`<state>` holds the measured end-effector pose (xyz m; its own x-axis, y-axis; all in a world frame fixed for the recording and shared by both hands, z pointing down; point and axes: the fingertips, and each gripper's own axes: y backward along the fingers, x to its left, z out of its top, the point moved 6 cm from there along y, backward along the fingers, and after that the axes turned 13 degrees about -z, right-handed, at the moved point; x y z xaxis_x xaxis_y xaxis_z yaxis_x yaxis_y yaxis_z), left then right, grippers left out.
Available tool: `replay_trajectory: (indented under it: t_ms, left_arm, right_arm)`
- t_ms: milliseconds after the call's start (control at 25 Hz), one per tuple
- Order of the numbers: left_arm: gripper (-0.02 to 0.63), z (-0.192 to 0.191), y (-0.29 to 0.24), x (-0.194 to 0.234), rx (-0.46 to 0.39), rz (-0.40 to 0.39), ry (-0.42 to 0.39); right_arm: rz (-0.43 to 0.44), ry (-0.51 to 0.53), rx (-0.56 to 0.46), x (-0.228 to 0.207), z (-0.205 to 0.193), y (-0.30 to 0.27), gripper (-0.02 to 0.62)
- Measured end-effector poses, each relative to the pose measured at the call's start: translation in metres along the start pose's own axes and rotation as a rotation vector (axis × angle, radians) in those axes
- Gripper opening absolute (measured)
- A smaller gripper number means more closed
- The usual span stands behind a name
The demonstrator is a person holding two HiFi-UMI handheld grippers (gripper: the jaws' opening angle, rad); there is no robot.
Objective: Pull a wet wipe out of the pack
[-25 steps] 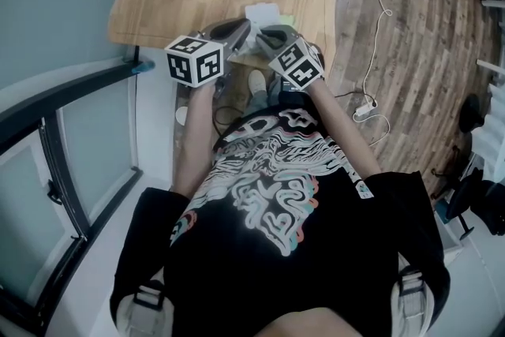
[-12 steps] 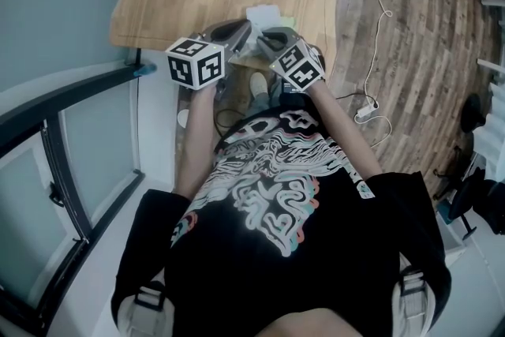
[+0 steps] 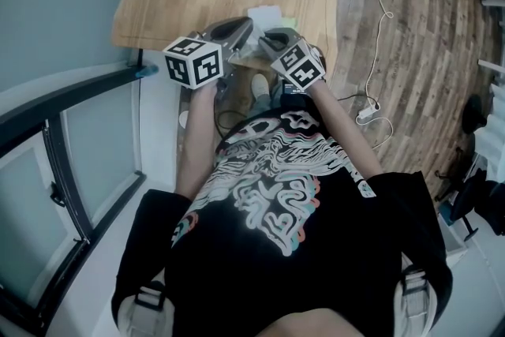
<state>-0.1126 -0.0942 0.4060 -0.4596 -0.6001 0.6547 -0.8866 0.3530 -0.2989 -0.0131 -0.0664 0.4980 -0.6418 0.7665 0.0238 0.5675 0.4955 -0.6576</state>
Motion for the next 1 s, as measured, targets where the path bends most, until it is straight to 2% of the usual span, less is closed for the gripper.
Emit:
replay_trajectory:
  t_ms: [560, 720, 880, 1000]
  left_arm:
    - [-0.003, 0.010, 0.011, 0.002, -0.087, -0.016, 0.026]
    - [-0.003, 0.012, 0.025, 0.011, -0.154, -0.001, 0.050]
    - [-0.002, 0.017, 0.043, 0.023, -0.242, 0.021, 0.075]
    - [-0.002, 0.017, 0.054, 0.030, -0.267, 0.050, 0.079]
  right_arm:
    - [-0.019, 0.007, -0.005, -0.001, -0.001, 0.000, 0.037]
    - [-0.054, 0.012, -0.027, -0.003, -0.004, 0.005, 0.035]
    - [-0.084, -0.057, -0.070, -0.013, -0.006, 0.012, 0.035]
    - [-0.081, -0.119, -0.114, -0.020, -0.004, 0.019, 0.035]
